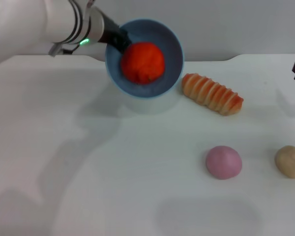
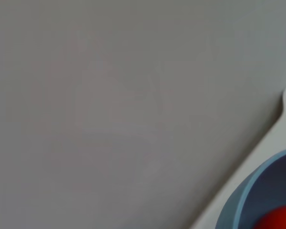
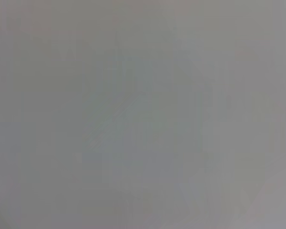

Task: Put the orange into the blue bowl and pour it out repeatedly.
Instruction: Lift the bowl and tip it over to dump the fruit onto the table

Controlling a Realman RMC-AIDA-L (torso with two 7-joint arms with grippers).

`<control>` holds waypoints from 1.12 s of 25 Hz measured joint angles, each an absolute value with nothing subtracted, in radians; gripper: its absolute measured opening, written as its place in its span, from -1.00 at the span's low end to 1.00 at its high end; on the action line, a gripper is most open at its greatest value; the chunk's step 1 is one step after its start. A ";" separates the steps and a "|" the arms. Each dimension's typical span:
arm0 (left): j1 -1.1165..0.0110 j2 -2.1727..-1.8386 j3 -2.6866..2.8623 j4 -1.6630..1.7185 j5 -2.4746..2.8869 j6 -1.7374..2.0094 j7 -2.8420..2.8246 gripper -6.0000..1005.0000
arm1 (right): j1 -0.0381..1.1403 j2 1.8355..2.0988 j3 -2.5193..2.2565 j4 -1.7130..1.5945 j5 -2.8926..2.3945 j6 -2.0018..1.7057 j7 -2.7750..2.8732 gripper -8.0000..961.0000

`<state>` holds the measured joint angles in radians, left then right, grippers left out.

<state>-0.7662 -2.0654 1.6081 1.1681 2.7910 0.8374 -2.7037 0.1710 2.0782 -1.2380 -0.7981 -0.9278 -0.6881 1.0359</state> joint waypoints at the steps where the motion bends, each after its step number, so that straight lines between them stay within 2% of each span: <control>1: -0.764 -2.066 1.626 1.185 2.814 0.827 -2.704 -0.99 | 0.170 2.078 -1.230 -0.789 -0.927 -0.698 1.033 0.52; 7: -0.698 -2.062 1.730 1.306 2.888 0.695 -2.665 -0.99 | 0.166 2.079 -1.180 -0.750 -0.919 -0.773 1.031 0.52; 18: -0.486 -2.062 1.907 1.381 2.889 0.295 -2.398 -0.99 | 0.177 2.078 -1.166 -0.726 -0.884 -0.850 1.031 0.52; 20: -0.412 -2.063 1.971 1.387 2.890 0.122 -2.262 -0.99 | 0.179 2.077 -1.166 -0.727 -0.878 -0.867 1.032 0.52; 28: -0.365 -2.068 2.069 1.349 2.890 -0.054 -1.968 -0.99 | 0.182 2.077 -1.159 -0.708 -0.857 -0.897 1.032 0.52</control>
<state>-0.3648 -2.0683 2.0693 1.3495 2.8900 -0.0544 -1.9676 0.1825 2.0769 -1.1592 -0.7079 -0.8569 -0.8968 1.0321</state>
